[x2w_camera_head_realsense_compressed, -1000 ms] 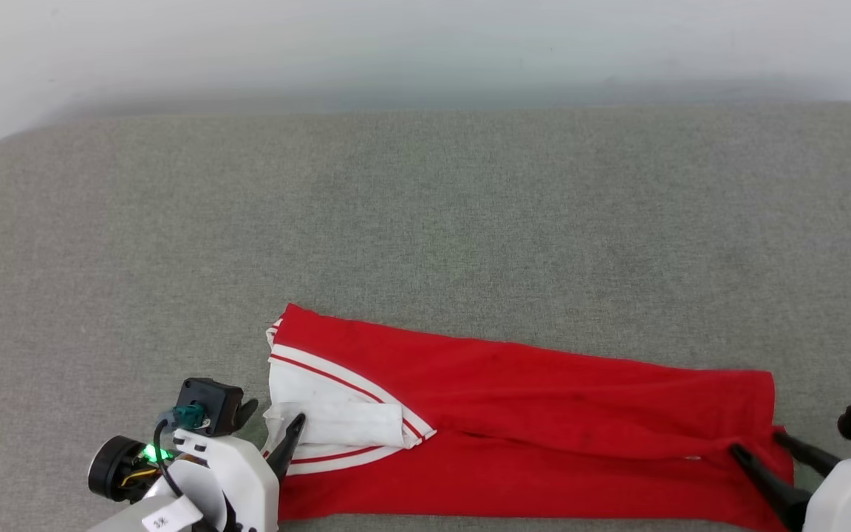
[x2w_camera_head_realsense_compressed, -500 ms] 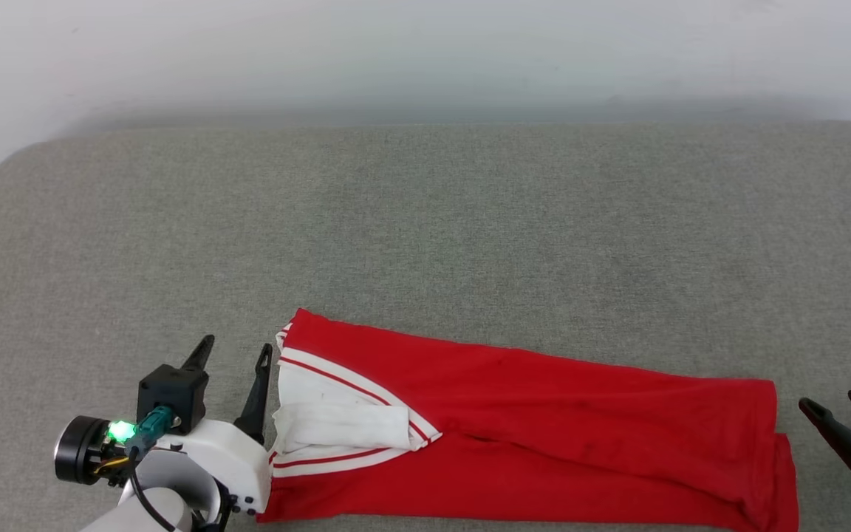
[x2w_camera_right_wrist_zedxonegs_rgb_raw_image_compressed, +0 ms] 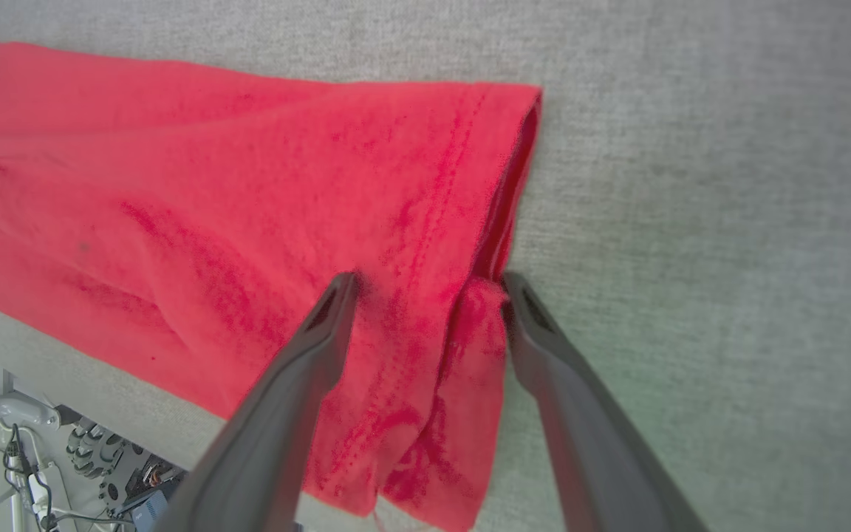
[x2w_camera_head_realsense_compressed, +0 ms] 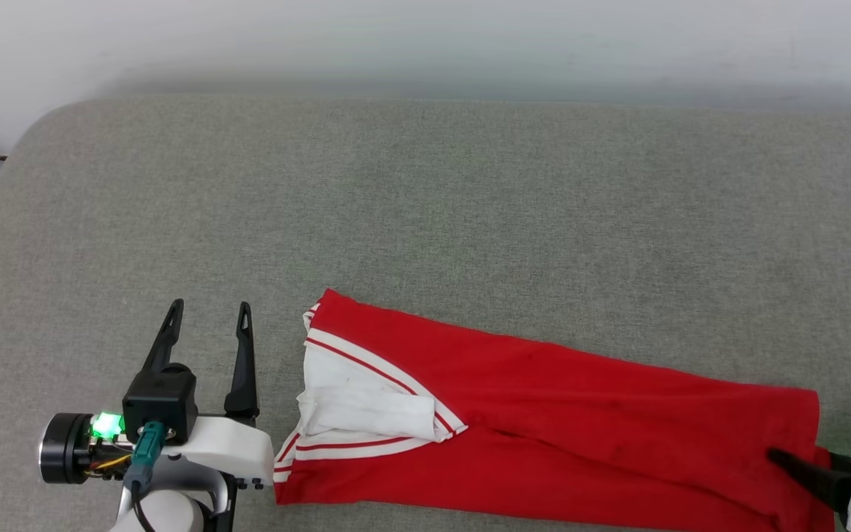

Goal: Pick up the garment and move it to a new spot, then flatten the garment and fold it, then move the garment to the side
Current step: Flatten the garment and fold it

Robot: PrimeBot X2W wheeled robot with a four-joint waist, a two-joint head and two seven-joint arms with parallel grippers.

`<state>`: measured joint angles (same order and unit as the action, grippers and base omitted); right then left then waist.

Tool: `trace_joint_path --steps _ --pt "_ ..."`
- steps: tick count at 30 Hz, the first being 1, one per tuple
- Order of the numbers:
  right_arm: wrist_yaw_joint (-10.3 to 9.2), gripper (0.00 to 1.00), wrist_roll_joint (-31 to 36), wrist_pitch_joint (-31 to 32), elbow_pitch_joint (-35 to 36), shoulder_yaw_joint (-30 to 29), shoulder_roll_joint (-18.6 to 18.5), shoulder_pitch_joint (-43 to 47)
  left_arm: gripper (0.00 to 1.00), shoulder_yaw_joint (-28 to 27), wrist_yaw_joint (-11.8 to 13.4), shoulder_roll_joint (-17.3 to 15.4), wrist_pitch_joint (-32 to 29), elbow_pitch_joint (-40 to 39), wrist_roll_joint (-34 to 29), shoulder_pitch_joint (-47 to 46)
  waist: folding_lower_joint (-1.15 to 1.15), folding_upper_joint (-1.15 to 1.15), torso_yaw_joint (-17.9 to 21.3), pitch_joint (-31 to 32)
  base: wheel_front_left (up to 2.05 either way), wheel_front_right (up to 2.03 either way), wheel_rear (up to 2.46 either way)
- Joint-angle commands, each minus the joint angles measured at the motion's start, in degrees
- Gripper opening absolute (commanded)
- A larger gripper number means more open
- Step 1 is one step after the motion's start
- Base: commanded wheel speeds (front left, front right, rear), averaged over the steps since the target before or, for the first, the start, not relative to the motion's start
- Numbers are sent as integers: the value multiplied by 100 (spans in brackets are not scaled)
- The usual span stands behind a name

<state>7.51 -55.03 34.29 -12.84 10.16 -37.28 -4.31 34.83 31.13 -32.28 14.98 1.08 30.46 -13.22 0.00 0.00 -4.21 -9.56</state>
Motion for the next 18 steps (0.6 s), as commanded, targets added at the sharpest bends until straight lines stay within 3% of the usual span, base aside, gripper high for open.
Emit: trace_joint_path --steps 1,9,17,18 --pt "-5 100 -39 -44 -68 60 49 -64 100 -85 -30 60 27 -18 -85 92 0 0 -24 -29 0 0 0" --pt "4 100 -236 -294 -350 802 387 -272 100 -831 -181 554 27 2 -728 510 0 0 -79 -78 0 0 0" --pt "4 100 -298 -769 -411 1530 380 -438 100 -1445 -701 1090 22 -175 -1386 935 0 0 -117 9 0 0 0" --pt "4 40 -275 -855 -426 1599 347 -454 100 -1522 -760 1161 22 -190 -1476 975 0 0 -123 26 0 0 0"
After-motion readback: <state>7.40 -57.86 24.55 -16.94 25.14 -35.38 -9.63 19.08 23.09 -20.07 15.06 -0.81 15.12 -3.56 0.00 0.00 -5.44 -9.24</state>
